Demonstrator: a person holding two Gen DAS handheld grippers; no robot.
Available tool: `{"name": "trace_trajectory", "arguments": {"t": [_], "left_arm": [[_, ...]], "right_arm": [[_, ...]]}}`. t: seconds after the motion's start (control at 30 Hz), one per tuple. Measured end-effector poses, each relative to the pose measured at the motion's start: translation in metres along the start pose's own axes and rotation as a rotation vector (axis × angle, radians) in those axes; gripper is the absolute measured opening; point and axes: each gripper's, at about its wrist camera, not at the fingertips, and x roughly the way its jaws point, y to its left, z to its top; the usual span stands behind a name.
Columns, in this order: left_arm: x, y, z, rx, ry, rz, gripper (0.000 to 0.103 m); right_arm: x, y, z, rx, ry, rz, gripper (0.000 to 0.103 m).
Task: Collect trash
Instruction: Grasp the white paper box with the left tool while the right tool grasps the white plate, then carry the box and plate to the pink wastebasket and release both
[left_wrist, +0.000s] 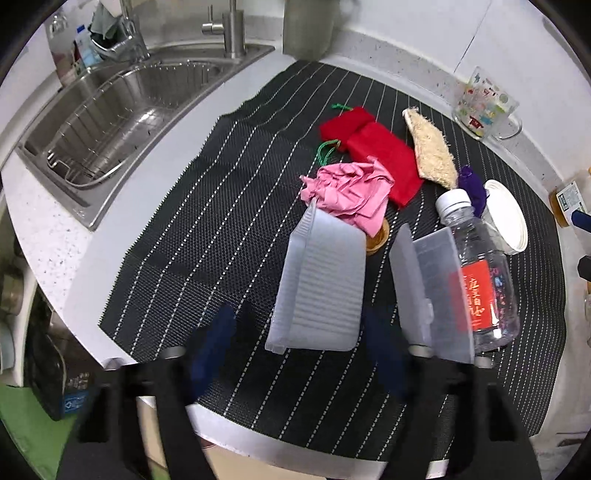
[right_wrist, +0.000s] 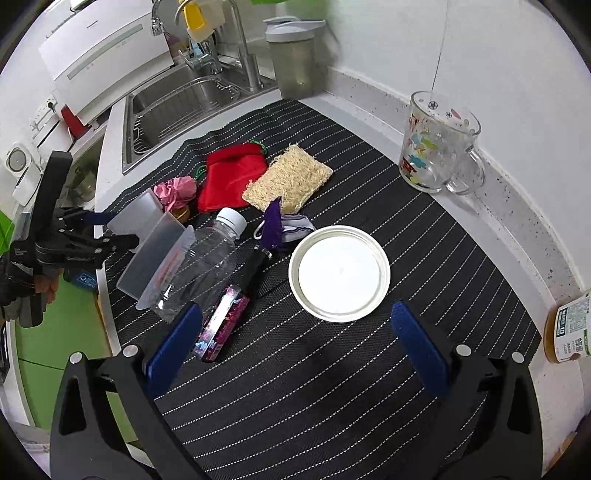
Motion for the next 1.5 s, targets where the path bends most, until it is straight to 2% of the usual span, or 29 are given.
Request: {"name": "trace_trajectory", "arguments": {"t": [0.07,0.3,0.37,0.6,0.77,1.13,1.2,1.37,1.5], "left_arm": [[0.0,0.0,0.0,-0.004,-0.003,-0.004,0.041],[-0.022,0.001,0.002,-0.016,-0.052,-0.014,0.038],[-0.033,0.001,0.003,-0.02,-0.069,-0.012,0.033],[-0.074,-0.007,0.008,-0.016,-0.14,-0.019,0.032],[-0.09,-0.016,0.011,-0.013,-0.174,-0.035,0.032],[-0.088,-0.018,0.008,-0.043,-0.164,-0.05,0.032],[-0.087,-0.019,0.005,-0.049,-0.161,-0.054,0.032],[-0.088,-0.027,0.002,-0.052,-0.162,-0.062,0.032],[-0.093,-0.037,-0.002,-0.055,-0.175,-0.073,0.032]], "right_arm": [[0.002,-0.001,0.0,0.004,0.004,0.0,0.1],[0.011,-0.007,0.004,0.017,0.013,-0.002,0.1],[0.015,-0.008,0.006,0.02,0.016,-0.003,0.1],[0.037,-0.017,0.015,0.019,0.047,-0.028,0.1],[0.066,-0.025,0.02,0.013,0.101,-0.049,0.1],[0.114,-0.035,0.023,0.001,0.214,-0.075,0.1],[0.115,-0.036,0.021,0.001,0.212,-0.06,0.095],[0.105,-0.037,0.016,0.003,0.176,-0.049,0.095],[0.077,-0.037,0.011,0.003,0.128,-0.04,0.095]]}}
